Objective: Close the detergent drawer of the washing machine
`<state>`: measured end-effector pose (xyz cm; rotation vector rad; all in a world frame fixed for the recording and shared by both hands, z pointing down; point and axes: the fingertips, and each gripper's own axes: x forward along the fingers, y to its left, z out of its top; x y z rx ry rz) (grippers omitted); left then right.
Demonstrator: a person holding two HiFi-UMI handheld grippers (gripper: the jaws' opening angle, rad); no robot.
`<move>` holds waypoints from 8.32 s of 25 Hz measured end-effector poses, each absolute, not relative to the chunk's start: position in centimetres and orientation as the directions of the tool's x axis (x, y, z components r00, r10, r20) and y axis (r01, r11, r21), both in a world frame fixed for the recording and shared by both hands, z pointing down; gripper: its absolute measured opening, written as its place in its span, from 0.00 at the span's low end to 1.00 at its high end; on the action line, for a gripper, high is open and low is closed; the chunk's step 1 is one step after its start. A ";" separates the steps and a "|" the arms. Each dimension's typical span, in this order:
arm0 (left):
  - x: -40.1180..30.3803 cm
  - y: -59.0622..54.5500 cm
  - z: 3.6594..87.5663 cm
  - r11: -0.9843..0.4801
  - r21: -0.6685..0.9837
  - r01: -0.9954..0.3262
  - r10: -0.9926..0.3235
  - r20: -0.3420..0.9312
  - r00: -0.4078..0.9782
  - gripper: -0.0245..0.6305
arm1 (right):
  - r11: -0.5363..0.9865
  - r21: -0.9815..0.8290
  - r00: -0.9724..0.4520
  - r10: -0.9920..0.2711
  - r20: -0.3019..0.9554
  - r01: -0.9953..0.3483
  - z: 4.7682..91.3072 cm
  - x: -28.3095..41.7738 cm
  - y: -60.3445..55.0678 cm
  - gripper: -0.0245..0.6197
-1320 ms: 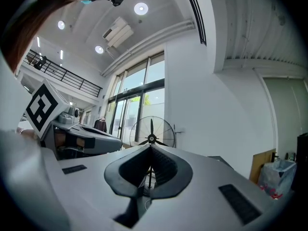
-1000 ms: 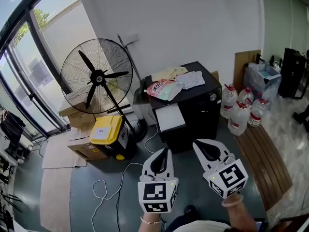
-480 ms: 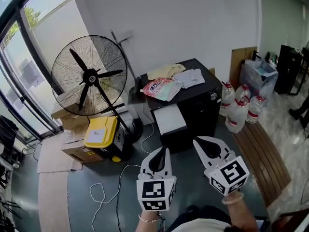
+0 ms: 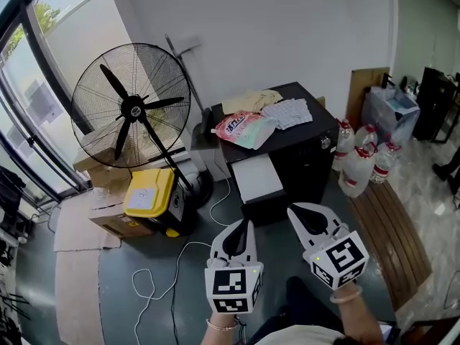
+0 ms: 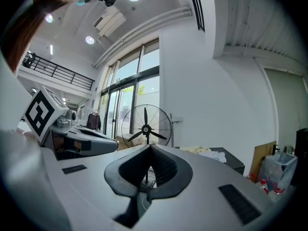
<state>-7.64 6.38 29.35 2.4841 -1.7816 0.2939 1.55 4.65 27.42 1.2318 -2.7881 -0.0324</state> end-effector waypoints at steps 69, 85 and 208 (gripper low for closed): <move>-9.0 -8.9 56.6 -0.216 0.162 -0.963 -0.862 0.432 0.266 0.06 | 0.677 -0.125 -0.644 -0.603 0.471 -0.725 56.1 2.0 -11.0 0.08; -10.2 -10.2 59.2 -0.182 0.204 -0.962 -0.846 0.466 0.259 0.06 | 0.598 -0.168 -0.586 -0.623 0.518 -0.784 59.2 1.7 -12.3 0.08; -12.7 -21.7 58.4 -0.303 0.229 -0.925 -0.819 0.434 0.376 0.06 | 0.347 -0.248 -0.424 -0.796 0.432 -0.905 57.5 -0.4 -24.3 0.08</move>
